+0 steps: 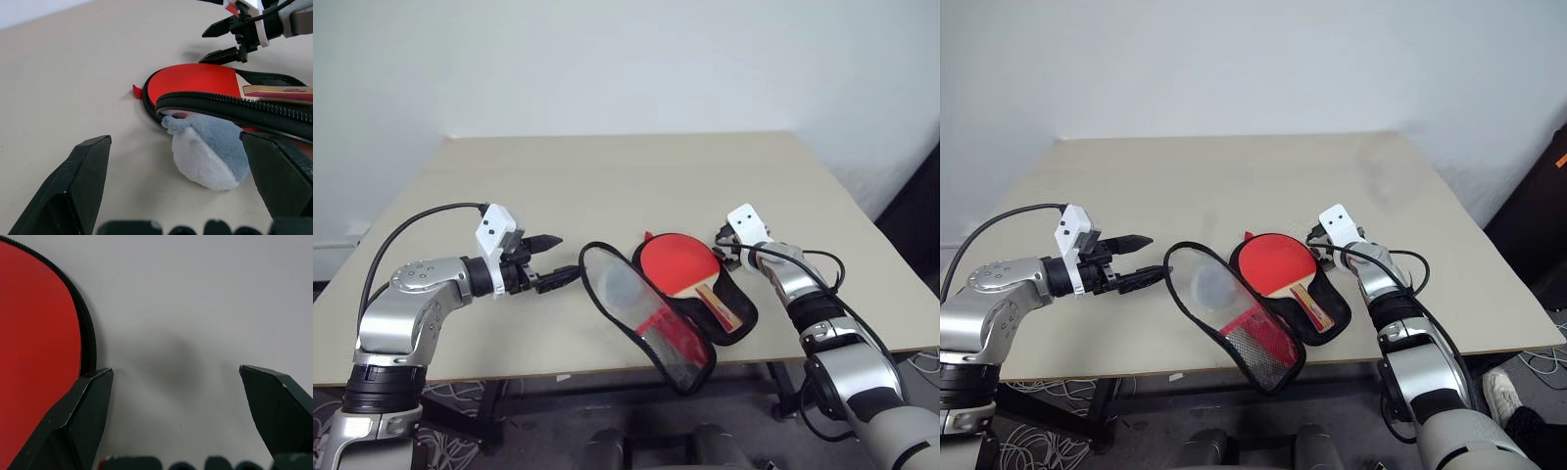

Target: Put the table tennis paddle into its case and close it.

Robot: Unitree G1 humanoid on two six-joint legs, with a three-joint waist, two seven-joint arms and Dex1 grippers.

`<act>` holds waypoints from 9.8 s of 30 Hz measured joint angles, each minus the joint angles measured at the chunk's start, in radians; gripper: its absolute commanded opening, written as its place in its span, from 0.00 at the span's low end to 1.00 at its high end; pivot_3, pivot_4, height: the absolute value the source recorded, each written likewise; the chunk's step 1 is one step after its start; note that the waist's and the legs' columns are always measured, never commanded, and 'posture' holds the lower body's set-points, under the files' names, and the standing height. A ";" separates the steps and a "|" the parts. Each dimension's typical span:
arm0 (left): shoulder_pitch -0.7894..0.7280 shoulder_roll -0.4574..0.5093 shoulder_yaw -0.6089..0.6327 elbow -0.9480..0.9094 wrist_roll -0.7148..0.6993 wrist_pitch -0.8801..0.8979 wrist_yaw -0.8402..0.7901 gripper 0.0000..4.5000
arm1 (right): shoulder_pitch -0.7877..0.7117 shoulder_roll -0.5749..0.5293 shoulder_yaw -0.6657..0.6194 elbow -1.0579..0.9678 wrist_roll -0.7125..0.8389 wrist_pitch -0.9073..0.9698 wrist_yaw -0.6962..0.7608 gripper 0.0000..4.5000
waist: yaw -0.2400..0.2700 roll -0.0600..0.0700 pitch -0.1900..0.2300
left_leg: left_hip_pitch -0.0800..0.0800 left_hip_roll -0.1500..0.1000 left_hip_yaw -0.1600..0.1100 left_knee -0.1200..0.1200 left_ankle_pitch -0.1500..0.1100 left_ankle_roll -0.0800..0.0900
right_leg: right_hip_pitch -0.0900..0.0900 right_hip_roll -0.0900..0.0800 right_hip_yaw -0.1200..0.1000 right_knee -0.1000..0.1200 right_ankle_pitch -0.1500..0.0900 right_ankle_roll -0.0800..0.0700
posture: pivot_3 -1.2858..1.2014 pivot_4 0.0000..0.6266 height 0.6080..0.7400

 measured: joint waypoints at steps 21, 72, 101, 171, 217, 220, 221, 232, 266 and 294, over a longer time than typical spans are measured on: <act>-0.016 -0.001 -0.030 0.019 0.011 -0.018 -0.015 1.00 | 0.053 -0.450 -0.094 -0.673 0.368 0.341 0.771 0.99 | 0.005 0.000 0.000 | 0.000 0.002 -0.002 0.004 -0.001 0.001 | 0.004 -0.003 -0.005 -0.002 -0.001 0.001 | 0.52 0.00 0.96; -0.322 -0.736 -0.259 0.096 -0.055 0.491 0.322 1.00 | 0.106 -0.616 -0.038 -0.624 0.302 0.224 0.870 0.99 | 0.052 0.000 0.001 | -0.002 -0.006 -0.003 0.013 -0.004 0.006 | 0.009 -0.006 -0.004 -0.001 -0.004 0.007 | 0.52 0.00 0.96; -0.116 -0.832 -0.060 -0.005 -0.246 1.022 0.673 1.00 | 0.239 -0.590 -0.071 -0.785 0.363 0.325 0.766 0.99 | 0.054 0.001 0.001 | 0.000 -0.007 -0.003 0.013 -0.005 0.004 | 0.012 -0.007 -0.005 -0.004 -0.004 0.006 | 0.52 0.00 0.96; -0.224 -0.955 0.072 0.353 -0.377 0.883 1.104 0.00 | 0.282 -0.528 -0.066 -0.898 0.397 0.390 0.658 1.00 | 0.059 0.001 -0.015 | 0.007 -0.015 -0.022 0.007 -0.009 -0.001 | 0.025 -0.014 -0.015 -0.022 -0.005 0.018 | 0.52 0.00 0.96; -0.169 -0.201 -0.358 0.037 -1.020 1.020 0.967 0.00 | 0.271 -0.471 -0.015 -0.893 0.393 0.371 0.651 1.00 | 0.055 0.003 0.001 | -0.003 -0.015 -0.020 0.005 -0.007 -0.001 | 0.012 -0.014 -0.011 -0.019 -0.002 0.012 | 0.52 0.00 0.96; -0.169 -0.208 -0.359 0.004 -0.954 1.016 0.928 0.15 | 0.270 -0.468 -0.011 -0.891 0.392 0.371 0.650 1.00 | 0.055 0.003 0.001 | -0.002 -0.015 -0.020 0.005 -0.007 -0.001 | 0.012 -0.013 -0.011 -0.019 -0.002 0.012 | 0.52 0.00 0.96; -0.171 -0.208 -0.359 -0.003 -0.926 1.013 0.912 0.21 | 0.269 -0.468 -0.011 -0.888 0.392 0.371 0.651 1.00 | 0.055 0.003 0.001 | -0.002 -0.015 -0.019 0.005 -0.007 -0.001 | 0.012 -0.013 -0.011 -0.019 -0.002 0.011 | 0.52 0.00 0.96; -0.266 -0.014 -0.311 -0.194 -0.866 1.021 0.671 0.91 | 0.211 -0.454 0.027 -0.810 0.362 0.332 0.684 1.00 | 0.054 0.004 0.005 | -0.002 -0.014 -0.019 0.004 -0.007 -0.001 | 0.011 -0.012 -0.010 -0.019 -0.003 0.013 | 0.52 0.00 0.96; -0.011 -0.315 -0.724 -0.228 0.198 0.025 0.301 0.02 | -0.401 0.128 0.257 -0.008 0.121 0.081 0.948 1.00 | 0.029 0.010 0.010 | 0.000 -0.010 -0.019 0.002 -0.001 0.000 | 0.009 -0.005 -0.008 -0.013 0.002 0.007 | 0.52 0.00 0.96; 0.025 -0.370 -0.654 -0.140 0.317 -0.056 0.293 0.02 | -0.405 0.292 0.236 0.181 0.031 -0.024 0.904 1.00 | 0.023 0.012 0.010 | 0.000 -0.010 -0.020 0.000 0.002 -0.005 | 0.000 -0.005 -0.008 -0.001 0.001 0.006 | 0.52 0.00 0.96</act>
